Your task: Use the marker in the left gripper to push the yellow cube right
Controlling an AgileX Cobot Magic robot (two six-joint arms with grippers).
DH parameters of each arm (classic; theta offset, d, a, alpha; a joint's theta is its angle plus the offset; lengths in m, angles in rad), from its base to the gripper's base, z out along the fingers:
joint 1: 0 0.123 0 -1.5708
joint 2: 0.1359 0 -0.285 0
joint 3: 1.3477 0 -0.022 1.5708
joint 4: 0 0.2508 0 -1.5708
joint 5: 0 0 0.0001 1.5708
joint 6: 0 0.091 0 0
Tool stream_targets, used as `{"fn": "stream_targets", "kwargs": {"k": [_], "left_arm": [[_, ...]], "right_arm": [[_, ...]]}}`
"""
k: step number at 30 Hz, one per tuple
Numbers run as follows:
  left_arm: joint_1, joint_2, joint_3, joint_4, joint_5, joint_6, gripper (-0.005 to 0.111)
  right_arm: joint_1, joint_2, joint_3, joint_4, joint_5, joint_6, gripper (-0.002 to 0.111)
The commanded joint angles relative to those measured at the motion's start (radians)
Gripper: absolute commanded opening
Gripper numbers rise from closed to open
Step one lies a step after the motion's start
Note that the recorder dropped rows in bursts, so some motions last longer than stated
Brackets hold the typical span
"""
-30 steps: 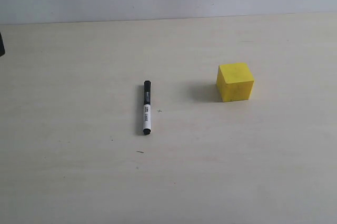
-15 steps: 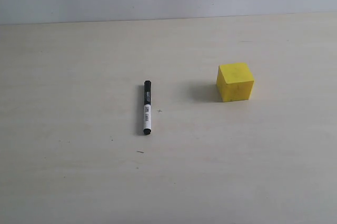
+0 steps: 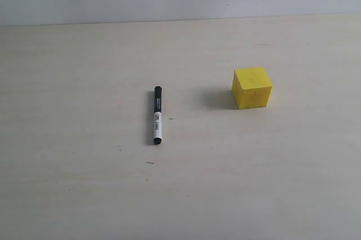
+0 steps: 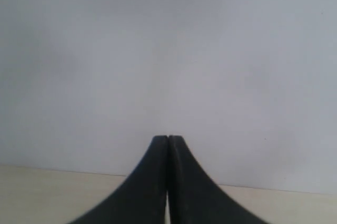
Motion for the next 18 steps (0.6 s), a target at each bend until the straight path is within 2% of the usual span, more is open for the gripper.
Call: {"fn": "stream_targets", "kwargs": {"k": [1,10,18], "left_arm": [[0.013,-0.067,0.005,-0.004,0.080,0.008,0.000],[0.013,-0.251,0.069,-0.002,0.077,0.008,0.000],[0.013,-0.251,0.208,0.006,0.039,0.027,0.000]], "right_arm": [[-0.006,-0.005,0.006,0.000,-0.014,-0.006,0.000],[-0.006,-0.005,0.006,0.000,-0.014,-0.006,0.000],[-0.006,-0.005,0.006,0.000,-0.014,-0.006,0.000]]}}
